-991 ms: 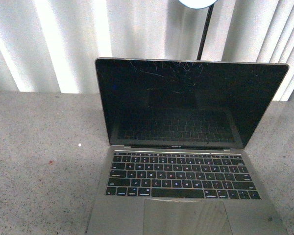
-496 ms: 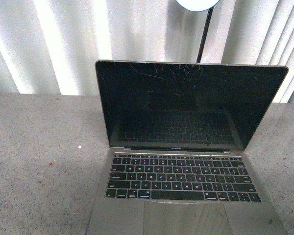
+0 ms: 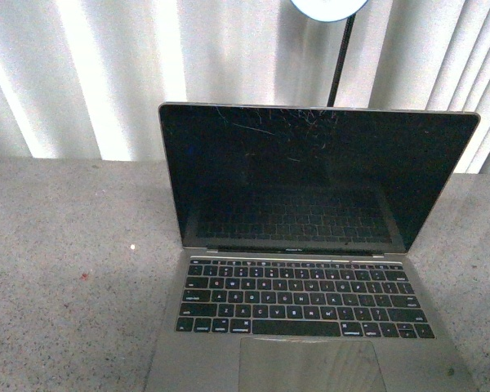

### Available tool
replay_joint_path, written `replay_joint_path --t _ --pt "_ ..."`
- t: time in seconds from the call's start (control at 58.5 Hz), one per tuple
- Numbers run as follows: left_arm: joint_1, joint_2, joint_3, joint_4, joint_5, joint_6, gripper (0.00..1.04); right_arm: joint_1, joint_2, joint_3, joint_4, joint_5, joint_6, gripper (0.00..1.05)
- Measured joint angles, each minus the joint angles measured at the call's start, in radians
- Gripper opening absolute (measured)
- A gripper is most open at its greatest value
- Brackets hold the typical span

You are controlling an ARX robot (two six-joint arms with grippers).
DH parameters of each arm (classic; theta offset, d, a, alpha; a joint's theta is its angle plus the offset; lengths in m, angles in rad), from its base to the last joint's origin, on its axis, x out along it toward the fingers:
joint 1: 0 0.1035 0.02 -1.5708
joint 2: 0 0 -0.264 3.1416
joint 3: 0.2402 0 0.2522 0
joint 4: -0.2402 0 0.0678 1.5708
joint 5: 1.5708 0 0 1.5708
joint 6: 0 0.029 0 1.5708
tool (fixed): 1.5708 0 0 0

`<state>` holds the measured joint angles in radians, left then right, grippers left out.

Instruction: Close laptop

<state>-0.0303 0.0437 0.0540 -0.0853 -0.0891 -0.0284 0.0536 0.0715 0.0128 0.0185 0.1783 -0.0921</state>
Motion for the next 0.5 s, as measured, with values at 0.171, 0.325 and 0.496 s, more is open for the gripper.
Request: replay_joint_path --t 0.171,0.325,0.496 --pt "-0.107 0.29 0.039 0.037 -0.132 -0.055 0.98 0.0 0.23 0.021 0.244 -0.017 -0.116 0.97" --pt "-0.095 0.551 0.094 0.332 -0.071 -0.043 0.98 -0.114 0.51 0.087 0.51 -0.174 -0.174 0.97" --pt "-0.032 0.983 0.306 0.653 0.065 0.042 0.98 -0.314 0.974 0.351 0.719 -0.36 -0.251 0.97"
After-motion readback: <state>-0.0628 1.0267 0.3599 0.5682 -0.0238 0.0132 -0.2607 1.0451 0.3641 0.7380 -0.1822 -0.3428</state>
